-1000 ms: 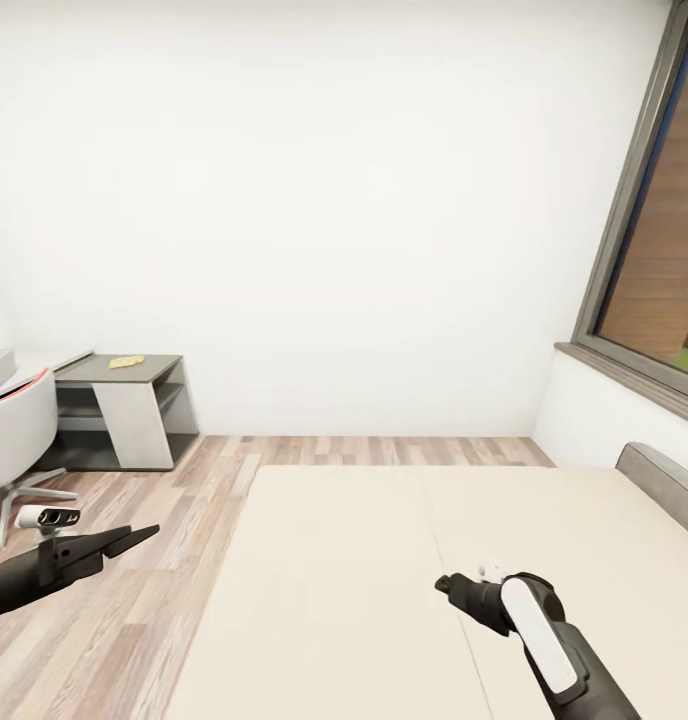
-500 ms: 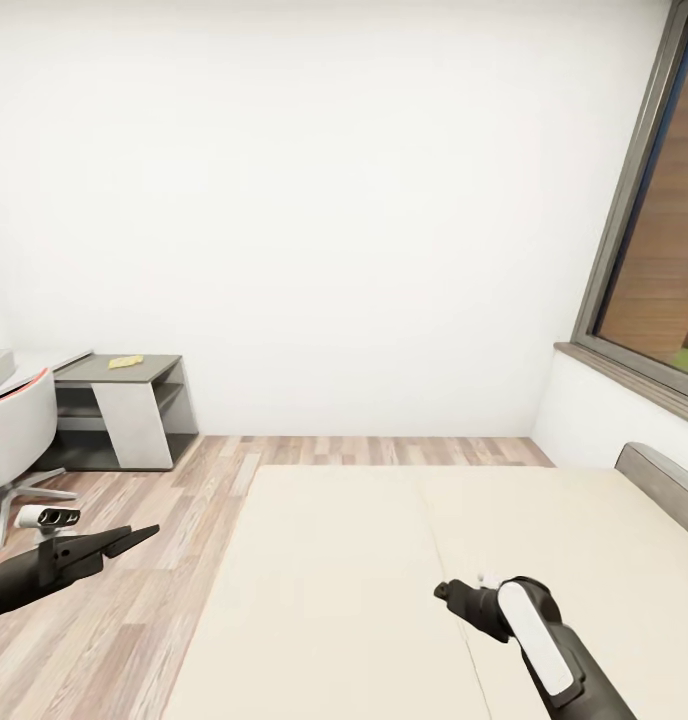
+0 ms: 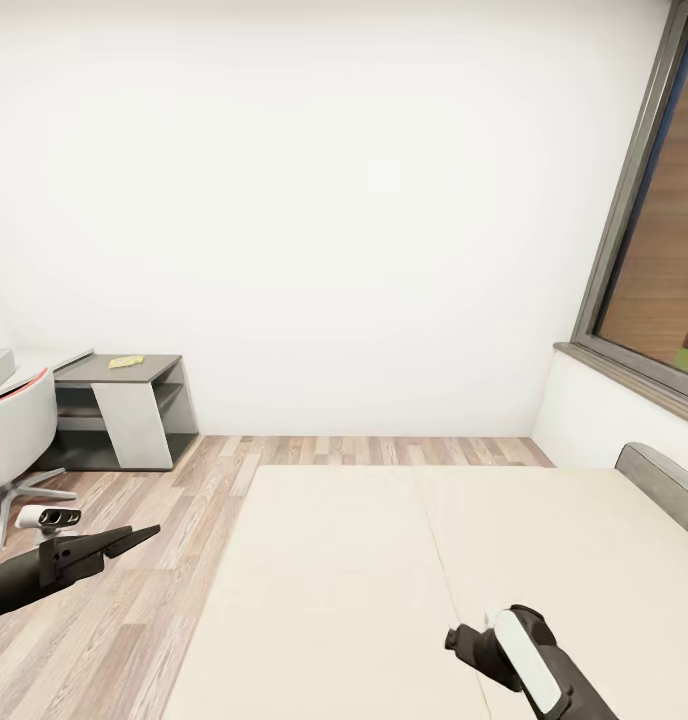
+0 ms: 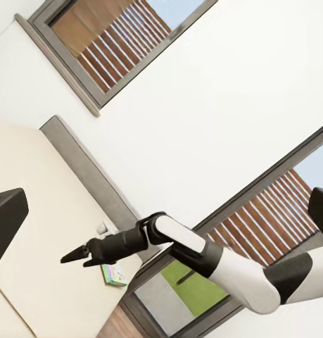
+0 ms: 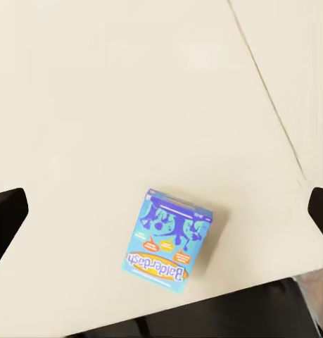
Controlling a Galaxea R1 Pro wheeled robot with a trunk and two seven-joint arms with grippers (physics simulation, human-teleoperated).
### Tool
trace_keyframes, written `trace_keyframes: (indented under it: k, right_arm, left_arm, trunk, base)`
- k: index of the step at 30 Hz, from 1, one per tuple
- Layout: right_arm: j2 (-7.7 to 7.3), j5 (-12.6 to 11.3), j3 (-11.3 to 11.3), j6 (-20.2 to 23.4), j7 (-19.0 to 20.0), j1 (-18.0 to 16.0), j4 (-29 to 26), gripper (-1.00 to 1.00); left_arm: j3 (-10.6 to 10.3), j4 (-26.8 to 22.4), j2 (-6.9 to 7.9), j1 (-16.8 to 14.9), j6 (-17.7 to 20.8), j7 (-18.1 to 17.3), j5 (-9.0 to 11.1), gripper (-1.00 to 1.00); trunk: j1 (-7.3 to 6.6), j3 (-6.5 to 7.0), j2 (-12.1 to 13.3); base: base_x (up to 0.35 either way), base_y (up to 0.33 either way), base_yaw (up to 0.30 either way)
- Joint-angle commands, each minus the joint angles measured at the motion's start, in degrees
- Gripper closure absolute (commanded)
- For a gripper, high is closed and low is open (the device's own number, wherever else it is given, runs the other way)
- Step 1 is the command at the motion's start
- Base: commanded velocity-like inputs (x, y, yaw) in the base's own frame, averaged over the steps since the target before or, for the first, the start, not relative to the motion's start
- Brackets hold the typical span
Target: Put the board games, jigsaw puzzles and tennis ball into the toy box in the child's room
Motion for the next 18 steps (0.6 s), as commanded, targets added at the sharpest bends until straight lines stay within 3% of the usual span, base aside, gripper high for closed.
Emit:
trace_keyframes:
  k: [1, 4, 7, 18]
  right_arm:
    - [-0.06, 0.5, 0.21, 0.01, -0.56, -0.08, 0.17, -1.0]
    - [0.06, 4.74, 0.13, 0.0, -0.47, -0.23, 0.57, -1.0]
    - [0.27, 6.71, 0.1, 0.01, -0.37, -0.28, 0.5, -1.0]
    - [0.15, 9.01, 0.05, 0.09, 4.99, -0.37, 0.34, -1.0]
  left_arm:
    - [0.0, 0.0, 0.01, -0.01, 0.61, -0.23, -0.04, -1.0]
    - [0.01, 0.0, 0.0, -0.01, 0.6, -0.23, -0.04, -1.0]
    - [0.0, 0.0, 0.0, -0.01, 0.57, -0.23, -0.04, -1.0]
    - [0.02, 0.0, 0.01, -0.01, 0.58, -0.23, -0.09, -1.0]
  trunk:
    - [0.02, -0.03, -0.05]
    - [0.02, -0.03, -0.05]
    - [0.02, -0.03, -0.05]
    - [0.02, -0.2, -0.05]
  base:
    - [0.0, 0.0, 0.0]
    - [0.0, 0.0, 0.0]
    - [0.0, 0.0, 0.0]
    - [0.0, 0.0, 0.0]
